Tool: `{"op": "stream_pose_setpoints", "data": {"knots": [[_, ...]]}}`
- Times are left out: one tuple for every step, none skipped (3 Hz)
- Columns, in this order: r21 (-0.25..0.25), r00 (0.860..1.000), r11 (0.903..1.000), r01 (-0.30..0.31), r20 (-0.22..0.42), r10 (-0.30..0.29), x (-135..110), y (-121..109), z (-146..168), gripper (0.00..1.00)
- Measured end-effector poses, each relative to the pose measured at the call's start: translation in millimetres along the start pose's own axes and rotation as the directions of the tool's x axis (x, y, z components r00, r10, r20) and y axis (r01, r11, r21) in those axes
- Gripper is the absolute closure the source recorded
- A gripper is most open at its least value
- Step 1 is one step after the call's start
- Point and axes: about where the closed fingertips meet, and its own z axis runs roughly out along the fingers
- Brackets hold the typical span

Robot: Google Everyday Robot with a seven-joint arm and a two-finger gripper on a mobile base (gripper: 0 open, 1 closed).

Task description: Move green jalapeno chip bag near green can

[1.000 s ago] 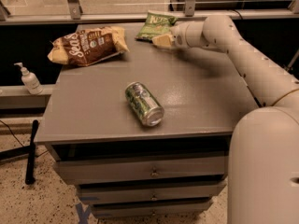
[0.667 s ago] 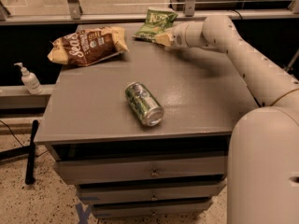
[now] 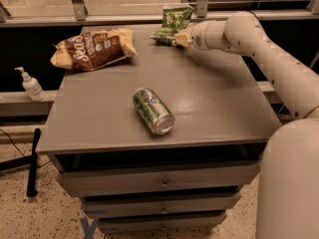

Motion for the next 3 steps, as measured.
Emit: {"op": "stream_pose_setpoints", "data": {"knots": [[0.003, 0.999, 0.9995, 0.031, 0.015, -0.031, -11.6, 4.4, -45.6, 1.00], [-0.046, 0.997, 0.9963, 0.072, 0.030, -0.071, -14.9, 24.6, -106.4, 1.00], [-0.131, 0.994, 0.9865, 0.098, 0.055, -0.091, -1.7, 49.7, -164.9, 1.00]]}}
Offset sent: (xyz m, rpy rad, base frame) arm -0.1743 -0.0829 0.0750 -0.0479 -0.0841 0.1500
